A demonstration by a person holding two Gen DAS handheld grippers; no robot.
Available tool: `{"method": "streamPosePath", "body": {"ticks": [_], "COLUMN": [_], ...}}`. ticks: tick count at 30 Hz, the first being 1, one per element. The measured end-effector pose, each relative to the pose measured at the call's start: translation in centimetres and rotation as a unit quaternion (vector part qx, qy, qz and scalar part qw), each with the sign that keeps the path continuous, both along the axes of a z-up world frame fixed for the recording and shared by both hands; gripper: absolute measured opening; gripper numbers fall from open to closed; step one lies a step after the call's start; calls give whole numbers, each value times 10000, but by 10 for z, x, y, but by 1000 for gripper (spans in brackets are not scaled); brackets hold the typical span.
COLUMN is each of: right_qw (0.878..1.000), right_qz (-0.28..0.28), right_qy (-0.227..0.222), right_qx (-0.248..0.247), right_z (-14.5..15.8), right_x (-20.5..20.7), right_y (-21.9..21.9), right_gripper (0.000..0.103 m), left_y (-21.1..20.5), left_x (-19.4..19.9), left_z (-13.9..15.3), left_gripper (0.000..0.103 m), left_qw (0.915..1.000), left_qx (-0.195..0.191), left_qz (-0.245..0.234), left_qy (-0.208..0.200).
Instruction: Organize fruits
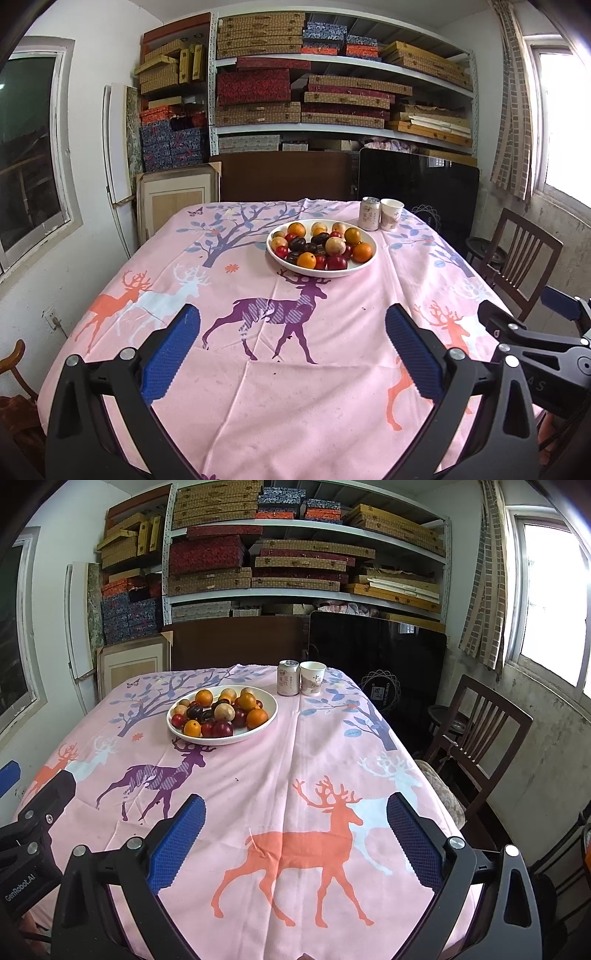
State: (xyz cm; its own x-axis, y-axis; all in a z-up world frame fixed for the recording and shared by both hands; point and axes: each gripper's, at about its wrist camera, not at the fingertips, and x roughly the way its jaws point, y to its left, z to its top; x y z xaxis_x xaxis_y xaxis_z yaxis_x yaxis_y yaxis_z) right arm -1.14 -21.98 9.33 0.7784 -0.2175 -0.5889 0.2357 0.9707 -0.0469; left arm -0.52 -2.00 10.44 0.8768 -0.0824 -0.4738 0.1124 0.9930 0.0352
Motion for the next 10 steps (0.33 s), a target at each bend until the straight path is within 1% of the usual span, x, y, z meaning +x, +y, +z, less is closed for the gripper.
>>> {"method": "streamPosePath", "body": {"ticks": [5,10], "right_qw": [10000,10000], "right_qz": [18,5], "right_qy": [2,57], "right_qx": [-6,4], "right_z": [-1,-3], "right_x": [2,7], "right_y": [0,-1], "right_gripper": [99,99], "left_y": [-6,-6], "left_x": [3,6], "left_z": [-5,-7], "left_gripper": [99,99], "left_qw": [9998,9998], "left_qx": [155,141], "left_qz": [-49,-57], "left_qy": [94,150]}}
